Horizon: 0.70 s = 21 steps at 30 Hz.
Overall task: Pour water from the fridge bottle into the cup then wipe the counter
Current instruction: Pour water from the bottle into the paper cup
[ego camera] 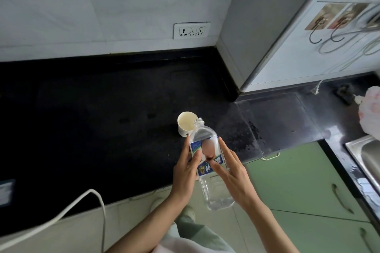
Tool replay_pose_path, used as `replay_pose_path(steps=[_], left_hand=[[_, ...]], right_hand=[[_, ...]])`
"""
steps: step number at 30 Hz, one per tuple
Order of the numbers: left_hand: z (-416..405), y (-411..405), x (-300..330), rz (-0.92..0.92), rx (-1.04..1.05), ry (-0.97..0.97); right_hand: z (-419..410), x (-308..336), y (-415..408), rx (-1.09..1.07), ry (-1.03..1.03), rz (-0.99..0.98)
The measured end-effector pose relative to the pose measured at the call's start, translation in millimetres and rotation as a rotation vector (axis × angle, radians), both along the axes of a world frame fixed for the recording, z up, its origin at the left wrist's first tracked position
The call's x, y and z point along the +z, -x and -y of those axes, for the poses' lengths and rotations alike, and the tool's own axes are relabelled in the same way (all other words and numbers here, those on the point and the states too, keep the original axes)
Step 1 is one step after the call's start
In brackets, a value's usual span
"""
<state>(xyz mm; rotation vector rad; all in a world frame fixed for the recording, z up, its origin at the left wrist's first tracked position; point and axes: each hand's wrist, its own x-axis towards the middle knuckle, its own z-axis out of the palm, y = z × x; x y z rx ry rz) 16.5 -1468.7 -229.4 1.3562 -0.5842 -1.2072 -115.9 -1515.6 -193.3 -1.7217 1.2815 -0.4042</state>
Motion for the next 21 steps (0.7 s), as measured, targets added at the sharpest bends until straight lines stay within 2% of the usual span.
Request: replay_pose_path(steps=[21], left_hand=[[-2.4,-2.9,2.0,-0.097,-0.009,-0.084]], right_hand=[[1.0,-3.5,-0.6,-0.01,-0.045,-0.03]])
